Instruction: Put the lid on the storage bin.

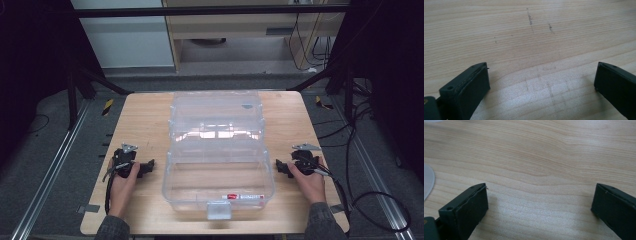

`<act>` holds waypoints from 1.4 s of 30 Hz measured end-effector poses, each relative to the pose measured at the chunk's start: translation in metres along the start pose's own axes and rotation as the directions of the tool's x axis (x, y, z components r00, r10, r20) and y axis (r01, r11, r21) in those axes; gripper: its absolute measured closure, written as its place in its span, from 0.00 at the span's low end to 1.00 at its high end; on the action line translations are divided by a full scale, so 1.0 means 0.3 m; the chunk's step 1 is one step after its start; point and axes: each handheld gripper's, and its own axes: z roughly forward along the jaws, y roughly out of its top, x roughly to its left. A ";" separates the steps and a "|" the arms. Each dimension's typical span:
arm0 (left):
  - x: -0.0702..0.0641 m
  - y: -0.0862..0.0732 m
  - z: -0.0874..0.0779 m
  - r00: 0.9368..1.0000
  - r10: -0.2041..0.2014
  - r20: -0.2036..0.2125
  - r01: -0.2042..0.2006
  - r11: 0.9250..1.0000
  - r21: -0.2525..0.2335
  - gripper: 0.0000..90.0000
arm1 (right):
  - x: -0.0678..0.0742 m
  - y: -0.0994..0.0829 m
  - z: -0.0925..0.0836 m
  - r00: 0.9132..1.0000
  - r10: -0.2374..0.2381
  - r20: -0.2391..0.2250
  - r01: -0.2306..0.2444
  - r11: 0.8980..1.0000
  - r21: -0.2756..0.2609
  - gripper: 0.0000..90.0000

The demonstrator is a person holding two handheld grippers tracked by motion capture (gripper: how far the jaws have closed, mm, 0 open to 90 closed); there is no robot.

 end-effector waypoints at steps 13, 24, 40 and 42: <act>0.005 -0.011 -0.021 0.996 0.064 0.066 -0.066 0.998 0.021 0.00 | 0.021 0.006 -0.024 0.999 -0.036 -0.028 0.036 0.999 -0.030 0.11; 0.010 0.003 -0.076 0.993 0.066 0.099 -0.062 0.997 -0.042 0.04 | 0.036 0.082 -0.140 0.992 -0.121 0.029 0.123 0.988 -0.090 0.11; -0.016 0.070 -0.264 0.971 0.172 0.167 -0.154 0.981 -0.115 0.05 | 0.107 0.179 -0.308 0.967 -0.252 0.039 0.255 0.961 -0.103 0.23; -0.020 0.079 -0.300 0.965 0.194 0.175 -0.169 0.975 -0.147 0.04 | 0.097 0.186 -0.332 0.963 -0.271 0.019 0.271 0.957 -0.099 0.25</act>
